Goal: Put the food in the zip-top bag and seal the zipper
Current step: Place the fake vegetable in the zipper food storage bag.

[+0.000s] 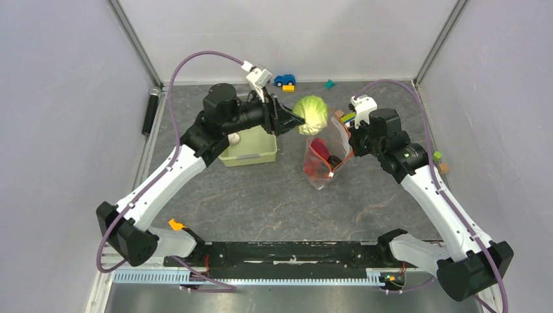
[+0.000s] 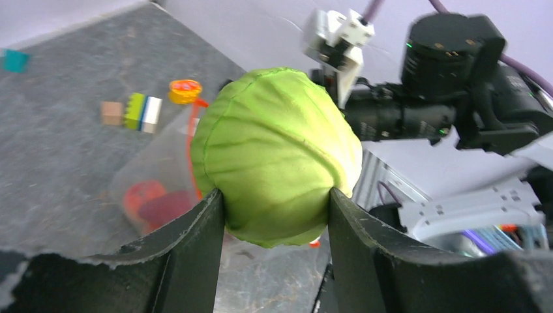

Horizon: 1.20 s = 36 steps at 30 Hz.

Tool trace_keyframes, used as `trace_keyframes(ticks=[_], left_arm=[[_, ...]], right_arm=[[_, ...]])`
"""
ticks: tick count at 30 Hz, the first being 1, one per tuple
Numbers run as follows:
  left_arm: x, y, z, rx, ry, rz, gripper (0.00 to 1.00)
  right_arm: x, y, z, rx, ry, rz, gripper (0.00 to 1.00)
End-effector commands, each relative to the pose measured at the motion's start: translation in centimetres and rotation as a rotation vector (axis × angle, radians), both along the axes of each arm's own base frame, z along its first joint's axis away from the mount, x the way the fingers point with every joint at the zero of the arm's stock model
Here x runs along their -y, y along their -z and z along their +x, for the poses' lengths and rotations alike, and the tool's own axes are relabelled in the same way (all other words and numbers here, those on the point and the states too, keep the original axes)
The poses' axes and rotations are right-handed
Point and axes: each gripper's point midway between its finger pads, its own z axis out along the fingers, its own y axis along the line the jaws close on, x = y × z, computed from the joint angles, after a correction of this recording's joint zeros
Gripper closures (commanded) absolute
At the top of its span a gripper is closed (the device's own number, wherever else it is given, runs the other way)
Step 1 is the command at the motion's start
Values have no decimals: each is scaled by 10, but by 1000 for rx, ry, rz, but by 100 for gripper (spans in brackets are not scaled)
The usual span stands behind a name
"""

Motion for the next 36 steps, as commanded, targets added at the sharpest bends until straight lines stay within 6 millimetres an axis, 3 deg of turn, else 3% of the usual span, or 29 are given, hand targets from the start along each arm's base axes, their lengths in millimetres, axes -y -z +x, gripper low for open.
trace_keyframes(ticks=[1, 8, 19, 36], left_arm=[[31, -24, -21, 114, 181, -30, 98], [55, -6, -30, 116, 250, 17, 98], [63, 53, 2, 15, 135, 208, 98], [67, 98, 26, 31, -25, 496, 98]], right_arm=[[-2, -24, 5, 65, -4, 29, 100], [-2, -25, 5, 67, -1, 28, 100], [0, -29, 6, 76, 8, 26, 100], [-5, -35, 5, 87, -16, 48, 100]])
